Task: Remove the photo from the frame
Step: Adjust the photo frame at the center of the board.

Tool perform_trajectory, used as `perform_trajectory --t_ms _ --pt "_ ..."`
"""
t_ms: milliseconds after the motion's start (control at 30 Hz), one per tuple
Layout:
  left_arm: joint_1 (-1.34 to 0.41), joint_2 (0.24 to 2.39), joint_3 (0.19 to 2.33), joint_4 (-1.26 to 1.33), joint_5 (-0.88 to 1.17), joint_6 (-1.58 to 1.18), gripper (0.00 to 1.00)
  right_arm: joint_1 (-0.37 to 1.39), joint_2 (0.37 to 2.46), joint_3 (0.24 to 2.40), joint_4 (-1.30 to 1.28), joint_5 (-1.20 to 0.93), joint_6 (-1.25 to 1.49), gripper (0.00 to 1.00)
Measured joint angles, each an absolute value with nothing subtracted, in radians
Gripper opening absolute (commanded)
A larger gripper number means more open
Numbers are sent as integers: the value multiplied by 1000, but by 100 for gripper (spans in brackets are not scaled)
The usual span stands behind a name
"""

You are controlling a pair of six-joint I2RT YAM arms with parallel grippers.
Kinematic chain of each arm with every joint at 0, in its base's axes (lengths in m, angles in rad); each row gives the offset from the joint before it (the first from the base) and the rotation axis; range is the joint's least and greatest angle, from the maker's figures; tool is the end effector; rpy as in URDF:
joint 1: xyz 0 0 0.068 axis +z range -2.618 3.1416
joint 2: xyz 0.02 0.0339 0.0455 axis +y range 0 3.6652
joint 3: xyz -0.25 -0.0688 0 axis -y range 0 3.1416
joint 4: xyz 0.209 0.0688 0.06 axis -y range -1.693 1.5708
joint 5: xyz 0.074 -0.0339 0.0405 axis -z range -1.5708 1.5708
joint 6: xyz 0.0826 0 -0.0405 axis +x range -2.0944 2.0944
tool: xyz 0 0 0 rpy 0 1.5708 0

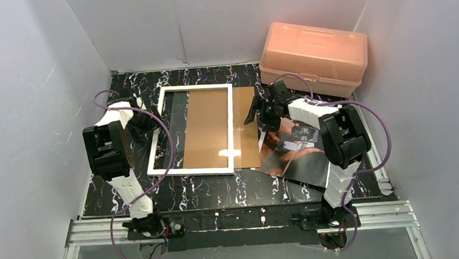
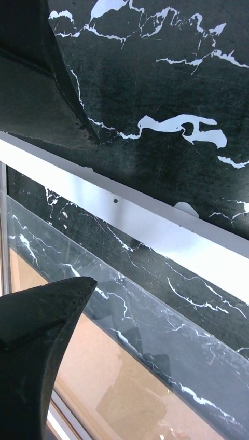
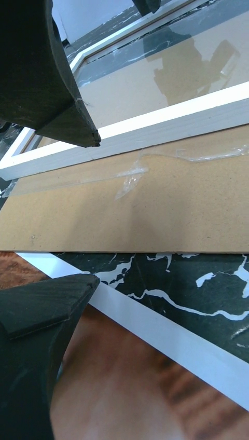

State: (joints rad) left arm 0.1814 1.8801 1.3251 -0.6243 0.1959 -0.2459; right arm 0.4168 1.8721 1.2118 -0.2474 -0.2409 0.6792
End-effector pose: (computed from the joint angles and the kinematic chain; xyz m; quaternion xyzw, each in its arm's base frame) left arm 0.3614 0.0499 0.1492 -0.1884 0.9580 -0.1021 0.1904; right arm 0.3495 0.1763 0.1499 0.0840 0.9357 0.2653 0.2166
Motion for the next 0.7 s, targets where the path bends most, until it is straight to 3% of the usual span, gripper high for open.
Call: perform_trajectory --t_ms 700 --pt "192 1939 1334 -612 379 -282 79 421 1959 1293 -232 -295 690 98"
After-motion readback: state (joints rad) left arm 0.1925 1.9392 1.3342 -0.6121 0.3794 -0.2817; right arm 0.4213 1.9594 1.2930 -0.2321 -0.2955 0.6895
